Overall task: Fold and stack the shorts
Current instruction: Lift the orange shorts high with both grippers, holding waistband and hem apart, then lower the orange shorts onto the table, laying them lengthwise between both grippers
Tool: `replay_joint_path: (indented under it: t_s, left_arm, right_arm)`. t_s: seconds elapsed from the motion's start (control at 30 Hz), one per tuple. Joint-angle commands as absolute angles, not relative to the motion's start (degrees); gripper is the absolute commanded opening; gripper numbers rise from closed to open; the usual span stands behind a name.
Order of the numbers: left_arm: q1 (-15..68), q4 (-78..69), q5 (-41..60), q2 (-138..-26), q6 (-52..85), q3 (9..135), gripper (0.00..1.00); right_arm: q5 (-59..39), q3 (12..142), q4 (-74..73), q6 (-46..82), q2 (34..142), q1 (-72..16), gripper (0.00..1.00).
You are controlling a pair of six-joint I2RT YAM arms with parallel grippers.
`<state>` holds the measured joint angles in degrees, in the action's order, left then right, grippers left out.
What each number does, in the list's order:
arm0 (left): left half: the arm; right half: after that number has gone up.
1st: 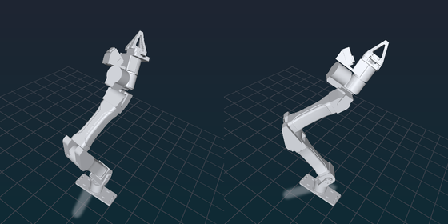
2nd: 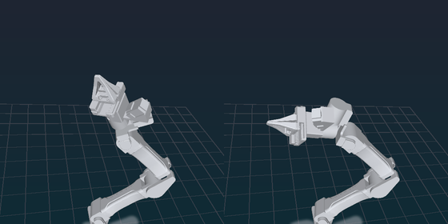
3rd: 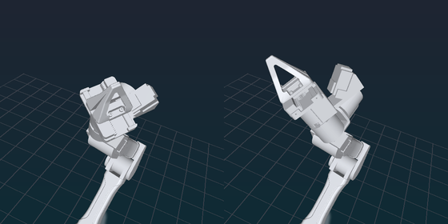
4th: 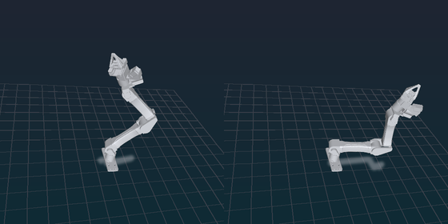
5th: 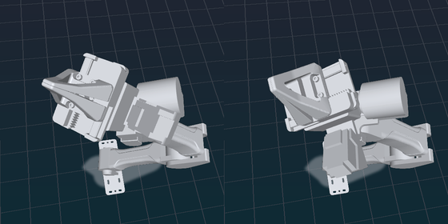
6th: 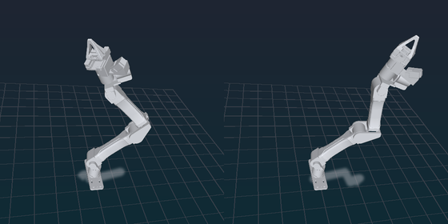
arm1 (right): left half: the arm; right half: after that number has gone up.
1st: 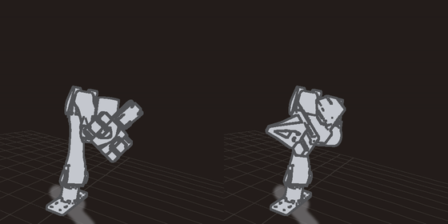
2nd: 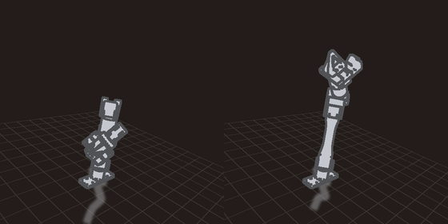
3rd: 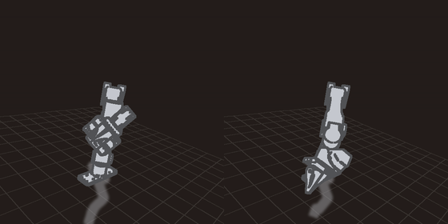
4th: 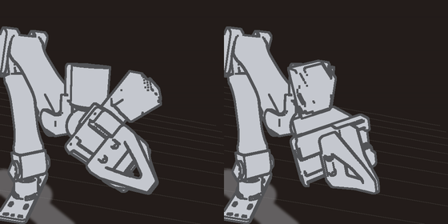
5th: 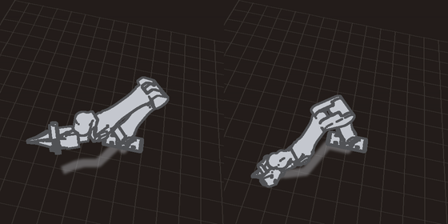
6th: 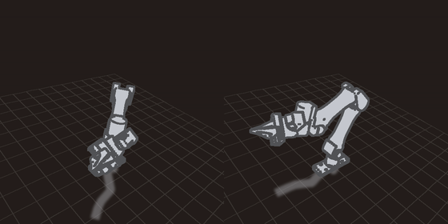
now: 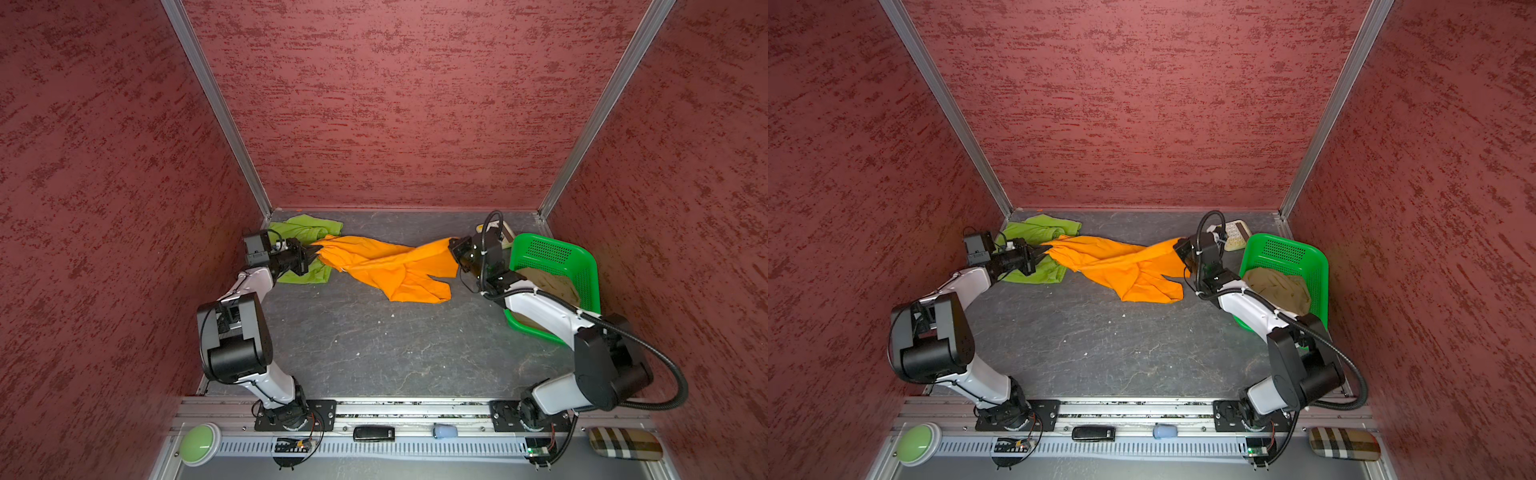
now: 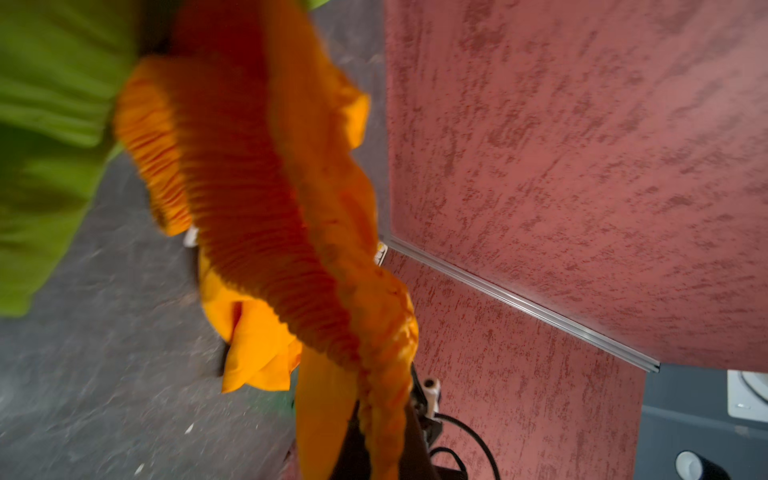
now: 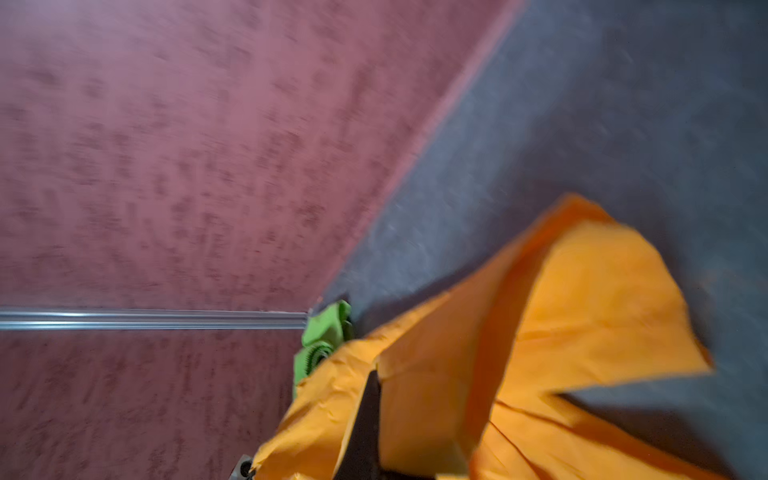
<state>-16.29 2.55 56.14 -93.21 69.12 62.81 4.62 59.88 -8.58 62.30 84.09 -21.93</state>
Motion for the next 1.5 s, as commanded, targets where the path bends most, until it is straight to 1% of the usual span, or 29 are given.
replay_joint_path:
  t_s: [0.0,0.17,0.27,0.4,0.53,0.63,0.73,0.83,0.93,1.1,1.2,1.33,1.47]
  left_arm:
    - [-14.6,1.9,53.1,-93.0,71.5,73.0,0.00]
    - [-14.0,3.2,49.7,-95.2,74.4,89.5,0.00]
    - [-13.3,3.1,49.2,-95.6,74.8,99.1,0.00]
    - [-12.7,7.5,48.2,-92.5,71.9,109.9,0.00]
    - [-13.2,17.5,45.3,-87.6,66.3,121.2,0.00]
    - [-14.6,20.5,44.5,-85.8,67.2,129.1,0.00]
    - [-16.7,25.2,44.1,-86.9,68.9,135.2,0.00]
    - [-19.1,25.6,46.4,-89.4,71.8,132.9,0.00]
    - [-20.0,22.9,48.6,-90.3,73.7,122.8,0.00]
    - [-20.0,21.4,49.0,-91.0,69.4,104.7,0.00]
    - [-19.5,23.1,49.1,-93.7,64.3,96.4,0.00]
    - [-18.4,20.8,50.1,-98.3,60.9,84.0,0.00]
    - [-16.8,20.9,49.9,-103.5,56.9,78.9,0.00]
  right_arm:
    - [5.9,70.4,0.9,49.3,82.3,-18.3,0.00]
    - [3.7,86.3,7.3,39.5,82.0,-15.3,0.00]
    - [3.2,93.7,9.7,32.7,79.8,-14.4,0.00]
    - [2.4,99.3,10.6,24.9,73.9,-13.4,0.00]
    - [2.8,102.6,11.3,21.6,68.0,-10.0,0.00]
    - [3.2,108.9,15.3,19.5,68.3,-7.1,0.00]
    - [3.6,115.5,19.0,17.8,72.4,-4.2,0.00]
    - [-1.1,123.4,24.1,20.4,80.3,2.2,0.00]
    - [-6.9,131.8,29.4,24.3,91.7,7.9,0.00]
    - [-9.2,137.4,33.5,21.8,107.0,8.5,0.00]
    - [-10.9,137.3,34.5,20.8,114.7,8.2,0.00]
    - [-8.6,137.0,34.6,18.0,122.4,6.8,0.00]
    - [-8.0,140.7,35.5,17.4,128.1,6.1,0.00]
